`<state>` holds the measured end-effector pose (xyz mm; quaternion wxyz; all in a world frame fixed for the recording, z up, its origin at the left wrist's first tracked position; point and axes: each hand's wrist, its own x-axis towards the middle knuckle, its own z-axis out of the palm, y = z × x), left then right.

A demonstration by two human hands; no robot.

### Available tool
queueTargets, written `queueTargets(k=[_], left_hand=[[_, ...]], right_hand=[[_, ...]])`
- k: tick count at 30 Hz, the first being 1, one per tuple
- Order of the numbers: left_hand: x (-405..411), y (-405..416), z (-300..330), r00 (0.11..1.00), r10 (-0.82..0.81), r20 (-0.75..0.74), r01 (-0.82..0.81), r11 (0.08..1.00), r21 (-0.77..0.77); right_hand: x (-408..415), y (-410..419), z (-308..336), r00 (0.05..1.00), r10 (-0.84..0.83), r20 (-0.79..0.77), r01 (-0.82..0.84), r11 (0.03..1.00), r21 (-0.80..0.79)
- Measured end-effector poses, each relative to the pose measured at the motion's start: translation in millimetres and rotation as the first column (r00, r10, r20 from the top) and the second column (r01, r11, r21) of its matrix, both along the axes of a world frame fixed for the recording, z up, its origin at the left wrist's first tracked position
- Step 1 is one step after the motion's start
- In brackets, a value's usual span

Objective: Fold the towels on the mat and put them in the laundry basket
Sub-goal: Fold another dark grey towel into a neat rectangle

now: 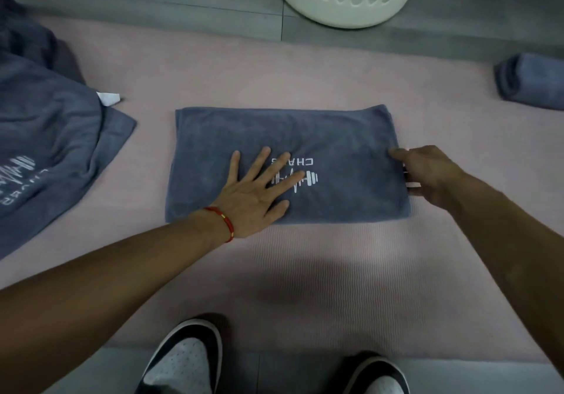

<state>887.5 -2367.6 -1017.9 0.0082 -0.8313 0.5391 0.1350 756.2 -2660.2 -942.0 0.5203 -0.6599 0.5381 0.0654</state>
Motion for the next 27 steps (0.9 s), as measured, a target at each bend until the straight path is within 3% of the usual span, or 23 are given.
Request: queueTargets(k=[2, 4, 6, 8, 10, 12, 13, 14, 15, 18, 20, 24, 27], left_hand=[[0.1, 4.5, 8.9, 0.997, 0.027, -0.068, -0.033, 0.996, -0.079], [-3.7, 11.9, 18.6, 0.980, 0.067, -0.187, -0.110, 0.968, -0.228], [-8.8, 18.0, 34.1, 0.900, 0.119, -0.419, -0.291, 0.879, -0.377], [-10.0, 19.9, 50.4, 0.773, 0.164, -0.613, -0.495, 0.761, -0.419], [-6.6, 17.4, 70.8, 0.542, 0.205, -0.815, -0.726, 0.603, -0.331], [2.7, 15.5, 89.4, 0.116, 0.170, -0.979, -0.913, 0.407, -0.038], [9.3, 16.8, 97.1, -0.099, 0.109, -0.989, -0.937, 0.325, 0.129], [16.8, 20.6, 101.2, -0.223, 0.050, -0.973, -0.936, 0.268, 0.228], [24.1, 25.7, 103.1, -0.268, 0.025, -0.963, -0.935, 0.234, 0.266], [42.0, 42.0, 98.3, -0.192, 0.121, -0.974, -0.964, 0.164, 0.210], [49.4, 49.3, 89.3, -0.157, 0.141, -0.978, -0.974, 0.139, 0.176], [56.4, 56.4, 72.7, 0.034, 0.325, -0.945, -0.980, 0.195, 0.032], [53.6, 62.2, 65.4, 0.168, 0.464, -0.870, -0.984, 0.138, -0.116]], right_hand=[[1.1, -1.0, 11.7, 0.994, 0.111, -0.008, -0.111, 0.993, -0.035], [9.8, 2.7, 26.7, 0.967, 0.251, -0.050, -0.256, 0.950, -0.178], [26.4, 17.5, 45.9, 0.909, 0.394, -0.137, -0.416, 0.834, -0.363], [49.0, 46.0, 64.5, 0.836, 0.519, -0.180, -0.533, 0.684, -0.498], [73.5, 84.6, 73.9, 0.756, 0.622, -0.204, -0.598, 0.528, -0.604], [96.3, 126.1, 71.4, 0.705, 0.693, -0.152, -0.585, 0.445, -0.678], [105.8, 147.1, 66.9, 0.687, 0.719, -0.107, -0.567, 0.438, -0.697], [113.8, 166.3, 59.6, 0.677, 0.734, -0.052, -0.553, 0.461, -0.694], [120.4, 183.0, 50.8, 0.677, 0.736, 0.004, -0.544, 0.503, -0.671], [128.2, 216.4, 30.4, 0.649, 0.749, 0.134, -0.619, 0.622, -0.481], [122.7, 225.1, 24.5, 0.588, 0.790, 0.177, -0.681, 0.600, -0.420], [101.4, 216.7, 19.2, 0.584, 0.791, 0.183, -0.615, 0.578, -0.537], [90.8, 194.3, 11.9, 0.578, 0.805, 0.131, -0.561, 0.509, -0.652]])
